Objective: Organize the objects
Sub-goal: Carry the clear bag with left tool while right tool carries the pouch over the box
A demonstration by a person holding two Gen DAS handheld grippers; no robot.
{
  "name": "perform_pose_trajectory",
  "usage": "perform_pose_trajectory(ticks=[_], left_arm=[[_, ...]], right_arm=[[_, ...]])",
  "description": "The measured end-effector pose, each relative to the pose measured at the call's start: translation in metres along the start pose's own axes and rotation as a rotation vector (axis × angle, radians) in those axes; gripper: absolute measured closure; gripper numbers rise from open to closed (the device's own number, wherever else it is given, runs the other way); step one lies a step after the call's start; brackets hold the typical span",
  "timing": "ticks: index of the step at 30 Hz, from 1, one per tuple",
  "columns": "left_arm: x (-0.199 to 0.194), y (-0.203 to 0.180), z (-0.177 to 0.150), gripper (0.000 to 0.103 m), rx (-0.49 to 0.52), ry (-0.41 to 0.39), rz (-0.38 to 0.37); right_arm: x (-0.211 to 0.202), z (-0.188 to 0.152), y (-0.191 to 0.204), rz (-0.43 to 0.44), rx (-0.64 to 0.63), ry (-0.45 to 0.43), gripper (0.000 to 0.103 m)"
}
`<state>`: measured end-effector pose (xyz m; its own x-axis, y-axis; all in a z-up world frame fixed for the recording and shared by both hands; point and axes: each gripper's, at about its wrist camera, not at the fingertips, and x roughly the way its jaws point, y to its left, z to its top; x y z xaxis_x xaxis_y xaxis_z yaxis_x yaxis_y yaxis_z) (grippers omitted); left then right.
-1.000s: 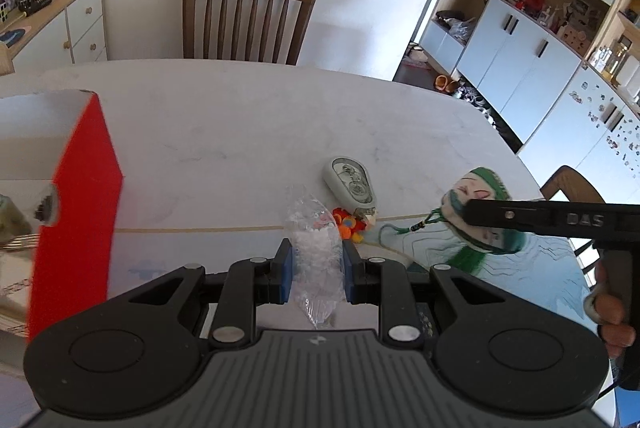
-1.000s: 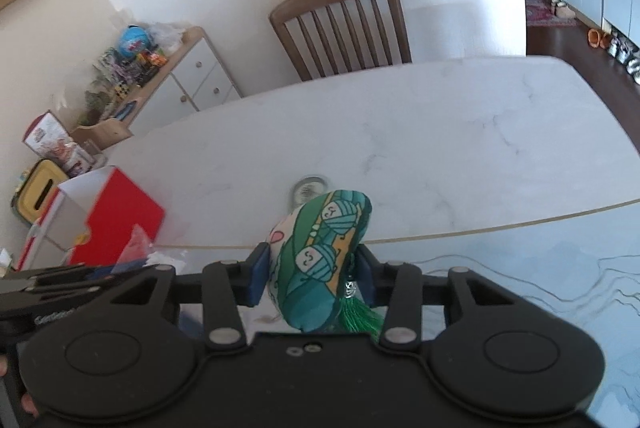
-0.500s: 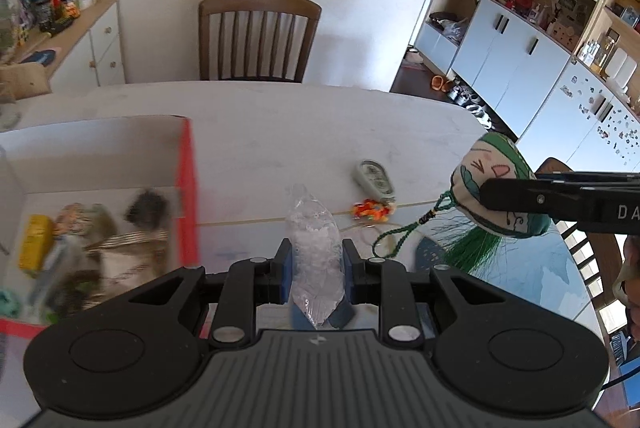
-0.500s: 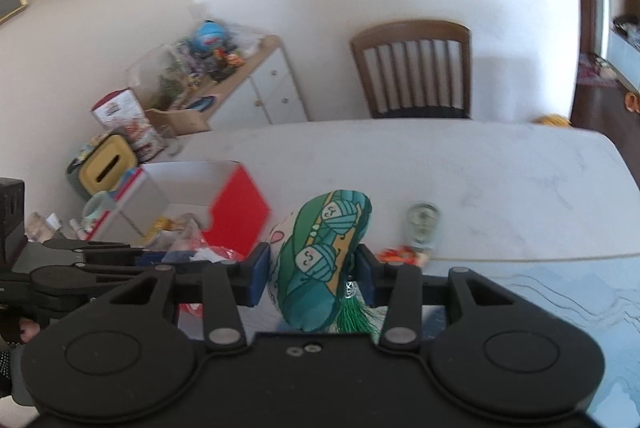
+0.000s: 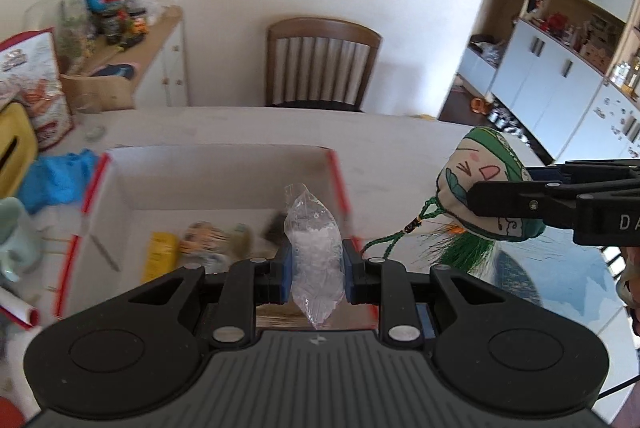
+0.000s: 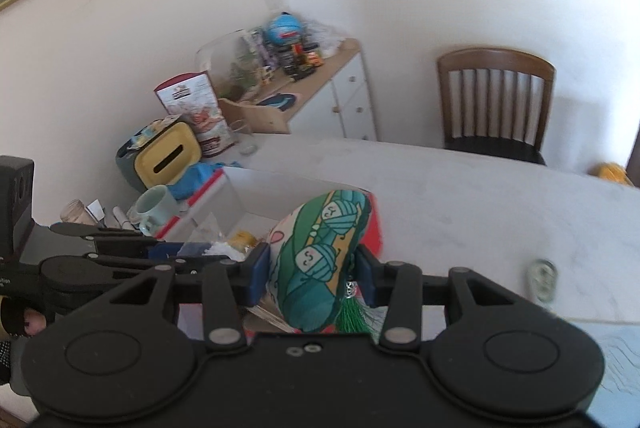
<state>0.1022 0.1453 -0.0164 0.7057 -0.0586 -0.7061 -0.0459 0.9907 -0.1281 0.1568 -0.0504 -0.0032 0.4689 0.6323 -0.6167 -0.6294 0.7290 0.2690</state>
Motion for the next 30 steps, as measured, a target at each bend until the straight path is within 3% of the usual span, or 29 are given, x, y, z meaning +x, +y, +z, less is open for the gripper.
perform_pose_trajectory(ticks=[9,16,24,30], left_arm=[[0.006,0.068,0.008,0.079,-0.024,0.004,0.091],[0.029,0.104,0.006,0.079,-0.035,0.040,0.128],[0.068,0.110,-0.001,0.079,0.004,0.112,0.130],[0.092,0.109,-0.010,0.079,0.046,0.187,0.104]], right_arm=[[0.052,0.021,0.038,0.028,-0.048,0.011,0.060],[0.097,0.017,0.048,0.029,-0.048,0.075,0.059],[0.138,-0.001,0.053,-0.002,-0.080,0.152,0.059],[0.151,-0.016,0.062,-0.023,-0.177,0.189,0.059]])
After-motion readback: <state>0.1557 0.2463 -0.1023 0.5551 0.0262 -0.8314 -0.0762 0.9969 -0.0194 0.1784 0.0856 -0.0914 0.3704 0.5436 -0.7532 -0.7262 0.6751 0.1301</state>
